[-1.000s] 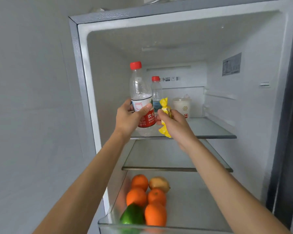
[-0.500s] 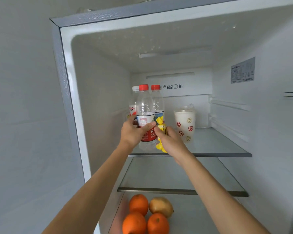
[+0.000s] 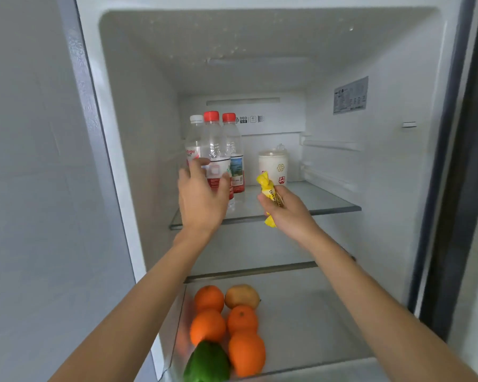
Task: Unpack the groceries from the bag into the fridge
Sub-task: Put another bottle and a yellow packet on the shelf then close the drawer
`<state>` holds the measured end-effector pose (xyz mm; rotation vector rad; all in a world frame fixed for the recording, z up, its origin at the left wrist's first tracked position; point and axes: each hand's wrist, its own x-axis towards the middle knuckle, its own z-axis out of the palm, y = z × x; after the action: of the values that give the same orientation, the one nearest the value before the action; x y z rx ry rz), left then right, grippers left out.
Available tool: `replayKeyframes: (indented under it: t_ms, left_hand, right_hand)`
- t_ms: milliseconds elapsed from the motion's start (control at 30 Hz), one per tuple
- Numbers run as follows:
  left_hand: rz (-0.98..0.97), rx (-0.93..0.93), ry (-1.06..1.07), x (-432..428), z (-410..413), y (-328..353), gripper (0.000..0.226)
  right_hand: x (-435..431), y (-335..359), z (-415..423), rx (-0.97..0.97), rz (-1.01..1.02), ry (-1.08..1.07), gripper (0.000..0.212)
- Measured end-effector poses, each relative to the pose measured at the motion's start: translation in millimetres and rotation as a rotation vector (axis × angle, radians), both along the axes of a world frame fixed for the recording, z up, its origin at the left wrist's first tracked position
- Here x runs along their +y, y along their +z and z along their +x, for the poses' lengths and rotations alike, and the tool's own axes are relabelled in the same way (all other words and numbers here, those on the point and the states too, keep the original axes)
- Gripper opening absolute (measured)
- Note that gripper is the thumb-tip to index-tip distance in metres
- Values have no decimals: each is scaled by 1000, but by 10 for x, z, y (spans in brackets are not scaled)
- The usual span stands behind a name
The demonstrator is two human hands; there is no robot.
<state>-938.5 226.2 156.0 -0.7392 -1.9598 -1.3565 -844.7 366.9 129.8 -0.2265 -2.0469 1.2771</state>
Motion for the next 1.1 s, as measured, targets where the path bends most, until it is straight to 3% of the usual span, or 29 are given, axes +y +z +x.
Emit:
replayKeyframes:
  t_ms: [100,200,300,600,733,900,1000,1100]
  left_hand:
    - [24,121,-226,82,355,-199,25]
    - [-33,70,-531,226,794,-502,11]
    - [-98,-5,-751,419,1225,-824,10]
    - [-269,-69,-1168,787,2319,-1375,14]
    - [-416,-65,-1244,914,2609,-1540,28]
    - [-855,53,-1120,1003,2816,-1858,44]
    - [-882,67,-1079,1019,2825,-2005,53]
    - [-878,68,-1081,1024,2783,-2055,57]
  right_hand:
    - [6,-162,446,6,-34,-124,20]
    - [-25,-392,1009,-51,-123,-230,29]
    - [-74,-580,1657,-157,-77,-308,35]
    - [-56,-738,3337,-428,156,-553,20]
    - [82,-922,3734,-629,176,-666,22]
    - [358,-1368,3801,-968,175,-641,33]
    - [502,-1594,3651,-1135,249,-602,29]
    - [525,-1721,3478,-1184,331,-560,21]
